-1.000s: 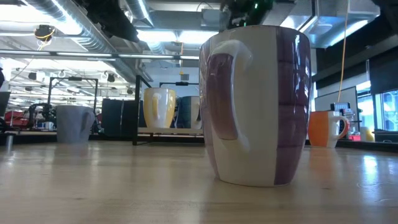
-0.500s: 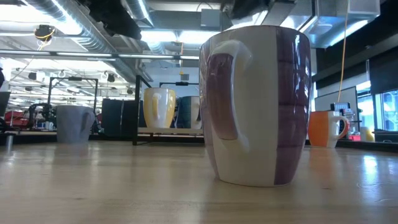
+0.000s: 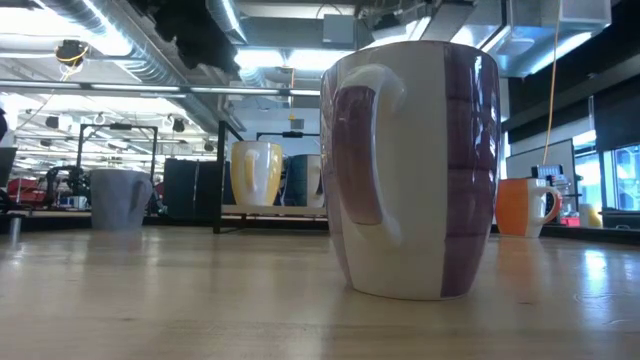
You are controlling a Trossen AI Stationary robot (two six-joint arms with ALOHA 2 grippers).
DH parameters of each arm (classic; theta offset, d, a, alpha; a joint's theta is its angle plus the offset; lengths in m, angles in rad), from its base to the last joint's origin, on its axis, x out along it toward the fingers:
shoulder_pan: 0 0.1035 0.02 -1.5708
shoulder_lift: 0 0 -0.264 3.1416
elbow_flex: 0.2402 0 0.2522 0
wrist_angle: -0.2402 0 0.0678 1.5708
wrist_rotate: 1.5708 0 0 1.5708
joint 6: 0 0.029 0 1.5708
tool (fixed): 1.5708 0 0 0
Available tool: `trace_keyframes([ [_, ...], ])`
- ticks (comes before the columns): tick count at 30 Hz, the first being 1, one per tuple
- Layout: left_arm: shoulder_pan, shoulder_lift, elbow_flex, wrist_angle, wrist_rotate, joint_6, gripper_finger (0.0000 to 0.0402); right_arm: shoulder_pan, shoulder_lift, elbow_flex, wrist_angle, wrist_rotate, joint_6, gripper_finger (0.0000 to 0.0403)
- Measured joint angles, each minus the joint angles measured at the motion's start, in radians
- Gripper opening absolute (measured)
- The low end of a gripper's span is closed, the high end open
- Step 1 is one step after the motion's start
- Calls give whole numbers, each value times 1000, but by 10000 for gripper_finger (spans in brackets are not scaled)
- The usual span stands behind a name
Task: Place coffee mugs
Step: Put the red mug on the shelf
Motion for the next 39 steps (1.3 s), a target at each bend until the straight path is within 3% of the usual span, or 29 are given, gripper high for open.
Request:
trace_keyframes([
  [6,-5,111,0,98,152,-76,196,155,-10,-139,41,-7,175,173],
  [13,-65,176,0,217,269,-153,197,378,-9,-256,35,-19,427,172],
  [21,-178,194,0,375,199,-238,197,640,-37,-379,19,-30,703,172],
  [29,-279,199,0,376,116,-378,196,935,-106,-513,16,-38,960,172],
  [32,-322,200,0,375,69,-428,196,989,-97,-557,30,-83,968,172],
  [39,-410,200,0,372,-87,-495,196,999,-92,-665,143,-97,1013,172],
])
